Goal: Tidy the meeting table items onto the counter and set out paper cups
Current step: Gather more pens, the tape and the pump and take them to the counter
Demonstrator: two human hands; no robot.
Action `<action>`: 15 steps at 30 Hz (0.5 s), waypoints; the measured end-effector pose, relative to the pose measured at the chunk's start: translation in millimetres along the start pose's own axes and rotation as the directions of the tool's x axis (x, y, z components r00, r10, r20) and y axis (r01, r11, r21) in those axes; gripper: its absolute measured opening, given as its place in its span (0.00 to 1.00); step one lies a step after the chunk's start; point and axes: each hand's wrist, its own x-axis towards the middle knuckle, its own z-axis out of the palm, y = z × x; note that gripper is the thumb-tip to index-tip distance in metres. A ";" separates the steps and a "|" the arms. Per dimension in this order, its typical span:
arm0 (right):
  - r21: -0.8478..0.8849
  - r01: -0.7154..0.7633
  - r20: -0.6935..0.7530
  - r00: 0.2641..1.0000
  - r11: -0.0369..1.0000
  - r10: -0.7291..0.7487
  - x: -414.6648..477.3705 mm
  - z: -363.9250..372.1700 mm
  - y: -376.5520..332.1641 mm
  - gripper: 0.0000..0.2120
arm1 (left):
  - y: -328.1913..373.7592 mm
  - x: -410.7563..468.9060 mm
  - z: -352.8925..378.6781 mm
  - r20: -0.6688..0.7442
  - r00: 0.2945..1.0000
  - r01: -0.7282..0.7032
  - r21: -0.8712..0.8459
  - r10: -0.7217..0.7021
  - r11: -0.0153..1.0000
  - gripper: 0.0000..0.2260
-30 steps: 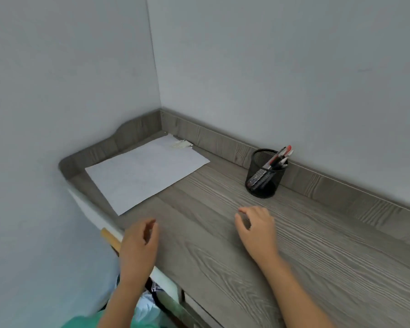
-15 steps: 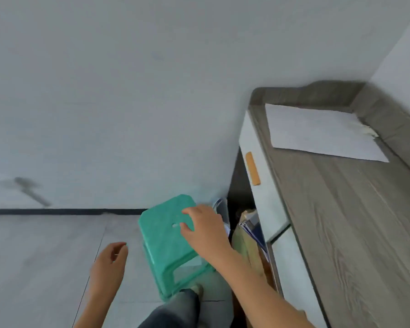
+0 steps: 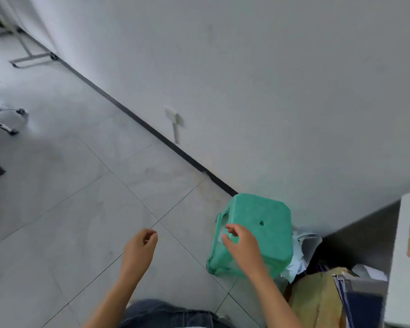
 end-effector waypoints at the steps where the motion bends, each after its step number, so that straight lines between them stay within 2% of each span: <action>1: -0.009 0.019 0.000 1.000 1.000 -0.019 2.5 10.0 -9.8 0.15 | -5.6 3.7 -10.9 -0.017 1.000 0.007 -0.022 -0.007 1.000 0.11; 3: -0.033 0.040 0.014 0.999 0.999 -0.039 3.1 34.0 -28.6 0.15 | -15.3 11.9 -31.3 -0.017 1.000 0.022 -0.055 -0.023 0.998 0.13; 8: -0.069 0.066 0.067 0.996 0.995 -0.062 -3.3 109.4 -81.5 0.14 | -47.1 32.8 -90.4 0.007 1.000 -0.012 -0.030 0.012 0.999 0.07; 12: -0.067 0.134 0.072 0.989 0.989 -0.129 -7.7 171.5 -138.3 0.10 | -99.6 48.5 -166.7 -0.107 0.993 0.032 -0.091 -0.042 0.995 0.07; 15: -0.077 0.226 0.160 0.964 0.971 -0.212 -12.6 226.1 -178.3 0.04 | -150.3 49.7 -231.7 -0.242 0.959 0.108 -0.160 -0.145 0.981 0.08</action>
